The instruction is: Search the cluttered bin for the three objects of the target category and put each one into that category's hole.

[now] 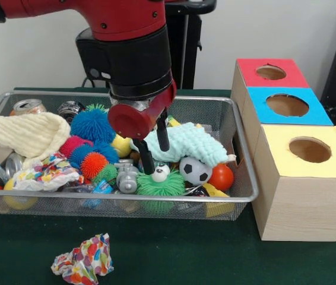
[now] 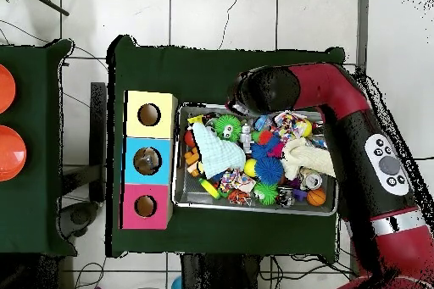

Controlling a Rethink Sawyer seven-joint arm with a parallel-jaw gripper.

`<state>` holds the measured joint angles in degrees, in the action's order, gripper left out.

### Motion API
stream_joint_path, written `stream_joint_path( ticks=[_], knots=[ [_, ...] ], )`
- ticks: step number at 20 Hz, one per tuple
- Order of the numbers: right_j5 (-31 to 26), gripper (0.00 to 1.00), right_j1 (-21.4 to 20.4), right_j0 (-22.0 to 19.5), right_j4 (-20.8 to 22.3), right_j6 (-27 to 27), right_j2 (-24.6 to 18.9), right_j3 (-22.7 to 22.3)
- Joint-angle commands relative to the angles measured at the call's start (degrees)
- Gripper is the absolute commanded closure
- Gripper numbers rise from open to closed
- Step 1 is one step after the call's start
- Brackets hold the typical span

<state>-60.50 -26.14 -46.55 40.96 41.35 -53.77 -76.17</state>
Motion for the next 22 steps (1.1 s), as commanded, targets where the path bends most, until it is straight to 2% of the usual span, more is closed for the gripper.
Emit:
stream_joint_path(
  ticks=[1,22],
  knots=[
    [-4.3,0.00,-2.6,3.1,0.6,-2.4,4.8,1.5],
    [-4.7,0.00,-3.5,4.7,-1.9,-3.3,6.5,2.8]
  ],
)
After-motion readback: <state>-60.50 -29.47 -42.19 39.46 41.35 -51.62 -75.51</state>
